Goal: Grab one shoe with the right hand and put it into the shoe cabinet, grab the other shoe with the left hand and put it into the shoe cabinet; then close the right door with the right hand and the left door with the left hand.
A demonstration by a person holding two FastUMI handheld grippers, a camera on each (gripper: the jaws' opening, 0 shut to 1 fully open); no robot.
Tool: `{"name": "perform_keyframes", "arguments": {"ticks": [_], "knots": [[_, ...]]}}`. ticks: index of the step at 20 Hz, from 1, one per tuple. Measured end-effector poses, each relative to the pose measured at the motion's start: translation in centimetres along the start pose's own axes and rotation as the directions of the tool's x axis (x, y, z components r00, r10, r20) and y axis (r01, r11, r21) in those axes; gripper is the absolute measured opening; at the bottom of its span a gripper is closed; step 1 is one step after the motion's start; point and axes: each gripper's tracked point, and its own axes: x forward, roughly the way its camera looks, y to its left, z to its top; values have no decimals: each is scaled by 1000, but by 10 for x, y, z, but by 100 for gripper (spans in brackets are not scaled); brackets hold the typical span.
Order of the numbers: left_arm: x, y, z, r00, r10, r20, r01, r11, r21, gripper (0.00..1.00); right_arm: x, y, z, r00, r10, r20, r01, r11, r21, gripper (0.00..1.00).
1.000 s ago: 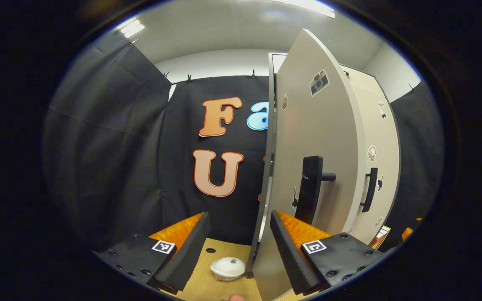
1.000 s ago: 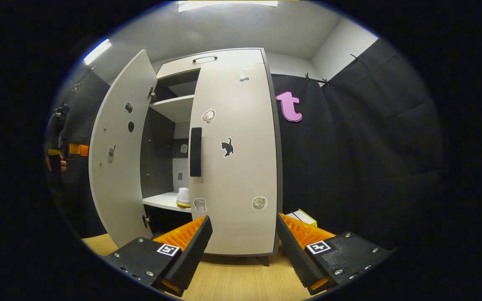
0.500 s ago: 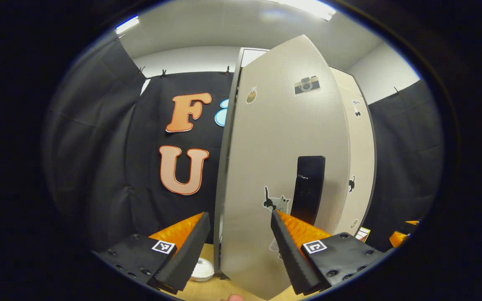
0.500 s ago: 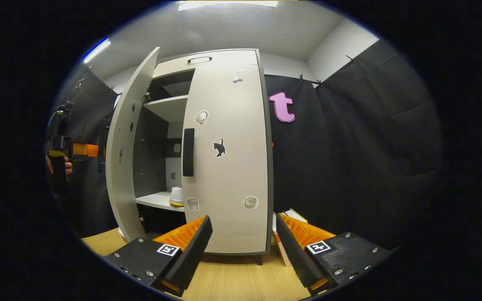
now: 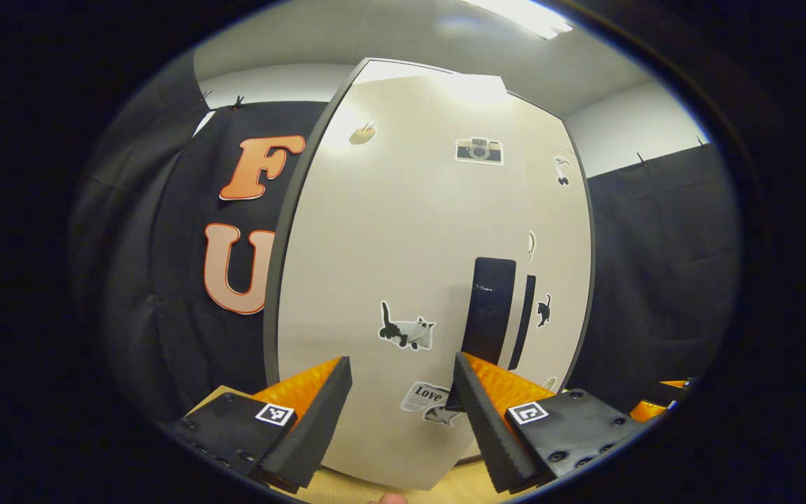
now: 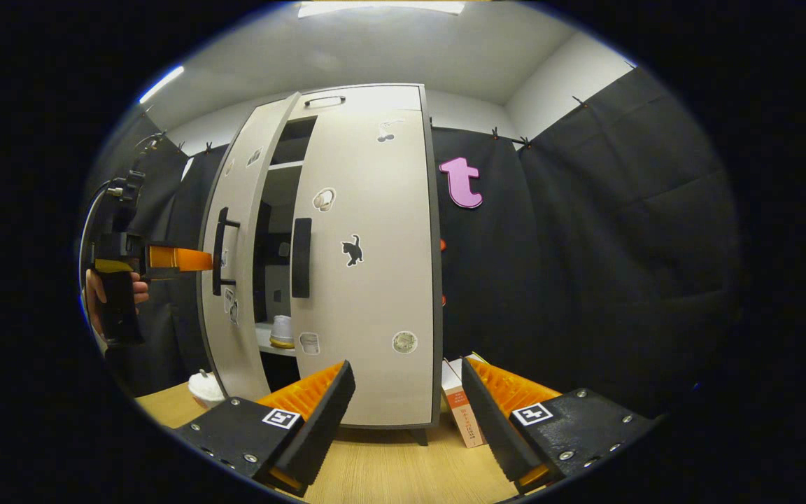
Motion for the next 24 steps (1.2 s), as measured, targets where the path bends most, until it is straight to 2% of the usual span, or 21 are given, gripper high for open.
{"name": "perform_keyframes", "arguments": {"ticks": [1, 7, 8, 9, 10, 11, 12, 17, 18, 19, 21, 24], "knots": [[3, -2, -2, 1000, 1, -8, -1, 1000, -8, 96, -1, -1, 1, 1000, -1, 2, 1, 1000, 2, 94], [36, -12, -9, 1000, 25, -15, -25, 1000, 9, 96, -4, -3, 2, 1000, -7, 4, 7, 1000, -17, 94], [41, -14, -9, 999, 30, -14, -30, 999, 19, 99, -4, -4, 2, 1000, -10, 3, 10, 1000, -18, 94], [48, -15, -10, 999, 36, -12, -36, 999, 26, 96, -4, -5, 2, 1000, -13, 3, 13, 1000, -19, 94], [52, -16, -11, 999, 43, -13, -42, 999, 27, 99, -3, -5, 2, 1000, -16, 2, 16, 1000, -19, 94], [56, -16, -10, 999, 45, -13, -44, 999, 26, 94, -5, -6, 3, 1000, -18, 4, 18, 1000, -18, 94], [59, -17, -10, 999, 43, -13, -43, 999, 24, 99, -5, -8, 3, 1000, -20, 5, 21, 1000, -16, 94], [75, -15, -14, 999, 38, -11, -38, 999, -3, 96, -4, -12, 1, 1000, -28, 4, 28, 1000, -12, 94], [75, -16, -14, 999, 33, -8, -33, 999, -2, 99, -4, -12, 1, 1000, -28, 3, 28, 1000, -10, 94], [75, -19, -18, 1000, 19, -21, -19, 1000, -9, 96, -3, -12, 1, 1000, -27, 3, 27, 1000, -8, 94], [72, -19, -23, 999, 15, -41, -17, 999, -32, 97, -4, -11, 3, 1000, -24, 10, 24, 1000, -5, 94], [45, -11, -8, 999, 33, 3, -33, 999, -34, 97, -4, -6, 7, 1000, -13, 19, 13, 1000, -5, 94]]}}
